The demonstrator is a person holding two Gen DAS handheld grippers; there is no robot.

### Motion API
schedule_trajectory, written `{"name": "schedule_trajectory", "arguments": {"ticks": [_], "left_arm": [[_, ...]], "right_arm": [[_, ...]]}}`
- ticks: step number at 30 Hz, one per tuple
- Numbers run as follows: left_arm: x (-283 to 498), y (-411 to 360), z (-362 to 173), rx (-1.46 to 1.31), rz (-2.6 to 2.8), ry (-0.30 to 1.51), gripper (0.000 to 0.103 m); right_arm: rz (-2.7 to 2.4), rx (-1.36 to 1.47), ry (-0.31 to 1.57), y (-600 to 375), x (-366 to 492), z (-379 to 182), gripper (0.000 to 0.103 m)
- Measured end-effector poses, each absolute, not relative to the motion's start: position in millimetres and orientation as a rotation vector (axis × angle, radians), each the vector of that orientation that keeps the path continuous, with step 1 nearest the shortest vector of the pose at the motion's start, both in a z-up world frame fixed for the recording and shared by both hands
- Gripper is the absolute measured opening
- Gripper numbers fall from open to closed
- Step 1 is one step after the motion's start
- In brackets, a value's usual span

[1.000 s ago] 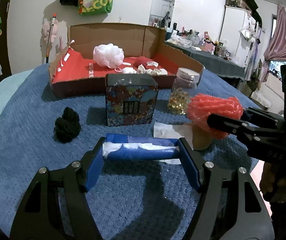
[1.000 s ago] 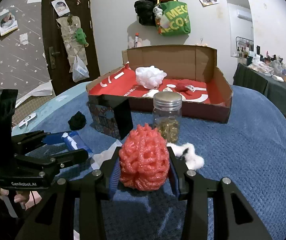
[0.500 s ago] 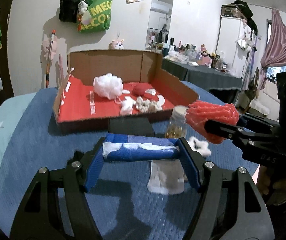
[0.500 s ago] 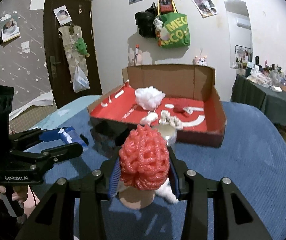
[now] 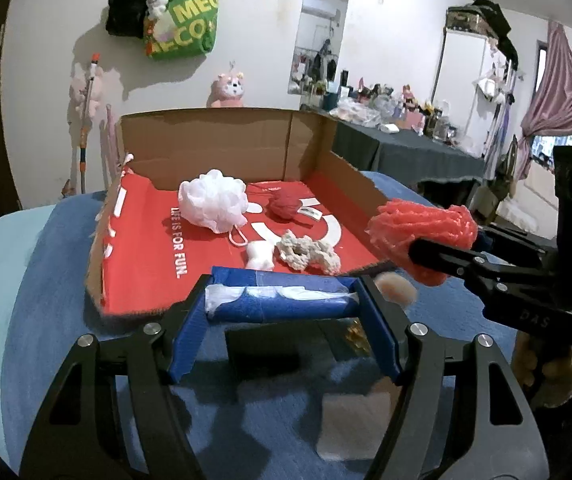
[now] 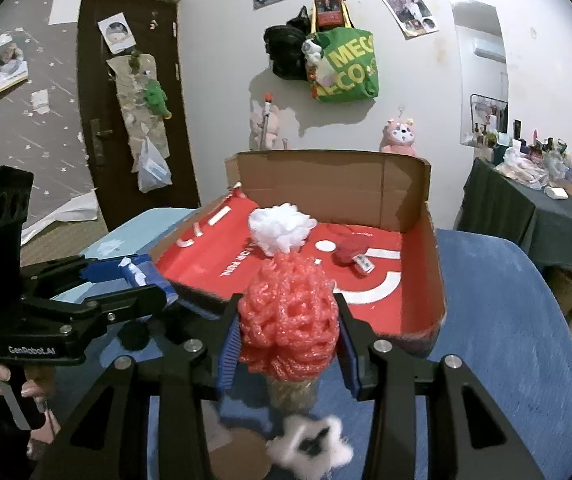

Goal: Organize soft objects
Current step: 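Carry the blue tube and red mesh ball into the box with both tools, then open both tools to release the tube and mesh ball onto the red paper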

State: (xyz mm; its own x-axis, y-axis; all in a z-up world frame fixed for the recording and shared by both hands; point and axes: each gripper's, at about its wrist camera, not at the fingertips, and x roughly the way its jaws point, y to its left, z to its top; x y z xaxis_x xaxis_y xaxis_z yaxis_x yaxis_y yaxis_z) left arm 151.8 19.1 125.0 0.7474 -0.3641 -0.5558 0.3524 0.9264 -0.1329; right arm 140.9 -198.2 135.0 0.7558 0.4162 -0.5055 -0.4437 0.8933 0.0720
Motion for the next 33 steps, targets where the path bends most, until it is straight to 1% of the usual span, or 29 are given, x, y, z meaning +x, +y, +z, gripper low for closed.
{"name": "schedule_trajectory", "arguments": {"ticks": [8, 16, 25, 33], "left_arm": [[215.1, 14.9, 109.9, 0.028, -0.425, 0.761, 0.068], [265.1, 10.5, 86.4, 0.082, -0.422, 0.907, 0.068], [294.8, 14.5, 66.0, 0.118, -0.395, 0.986, 0.068], [305.3, 14.4, 55.0, 0.13, -0.409, 1.026, 0.069]], "right_arm": [[0.407, -0.11, 0.658, -196.4, 200.6, 123.4, 0.045], [0.325, -0.25, 0.787, -187.6, 252.8, 98.5, 0.045], [0.277, -0.347, 0.876, -179.0, 281.3, 81.0, 0.045], [0.253, -0.409, 0.902, -174.7, 292.3, 71.6, 0.045]]}}
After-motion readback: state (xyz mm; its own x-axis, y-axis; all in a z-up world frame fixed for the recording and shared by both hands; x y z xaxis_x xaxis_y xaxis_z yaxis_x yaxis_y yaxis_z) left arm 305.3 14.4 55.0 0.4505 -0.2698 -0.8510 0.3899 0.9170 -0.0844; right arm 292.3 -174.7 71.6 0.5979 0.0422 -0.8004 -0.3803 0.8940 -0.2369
